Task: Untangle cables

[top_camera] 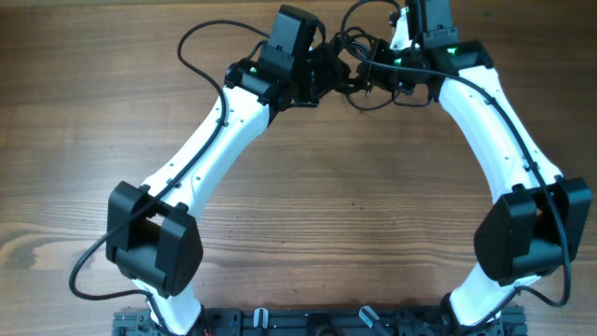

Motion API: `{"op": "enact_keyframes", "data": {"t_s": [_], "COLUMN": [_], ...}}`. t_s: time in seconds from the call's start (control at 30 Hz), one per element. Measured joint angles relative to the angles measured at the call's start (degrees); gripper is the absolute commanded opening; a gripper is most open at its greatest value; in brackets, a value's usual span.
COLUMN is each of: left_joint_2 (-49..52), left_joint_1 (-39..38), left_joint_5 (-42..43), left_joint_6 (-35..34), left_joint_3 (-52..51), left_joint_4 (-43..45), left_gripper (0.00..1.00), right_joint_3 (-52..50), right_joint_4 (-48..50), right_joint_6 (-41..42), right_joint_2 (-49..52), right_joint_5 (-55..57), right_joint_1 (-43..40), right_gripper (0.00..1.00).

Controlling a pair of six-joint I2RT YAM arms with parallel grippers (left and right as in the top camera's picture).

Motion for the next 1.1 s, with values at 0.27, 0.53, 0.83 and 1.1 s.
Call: {"op": "enact_keyframes", "data": {"t_s": [0.27, 0.53, 0.83, 1.1], "left_joint_2": [0.0, 0.0, 0.0, 0.0], "left_joint_1": [0.0, 0.0, -0.1, -0.1], "left_joint_5": [-3.4, -4.6, -6.0, -6.6], "left_joint_6": [0.0, 0.0, 0.0, 0.5], "left_joint_3": [0.0, 0.0, 0.0, 0.0], "left_joint_4": [-0.5, -0.5, -0.7, -1.3], "left_gripper": [0.41, 0.44, 0.38, 0.05], "right_joint_3": [0.0, 0.0, 0.0, 0.0], "right_joint_4": [-1.1, -2.8, -4.5, -4.5], "right_joint_6": [-0.7, -2.7, -4.8, -6.1], "right_joint_2": [-0.1, -3.2, -5.3, -5.4], "right_joint_5": [-4.0, -7.9, -15.2, -14.2], "right_joint_1": [0.0, -0.1, -0.1, -0.3], "right_gripper": [0.04, 0.04, 0.04, 0.04]}}
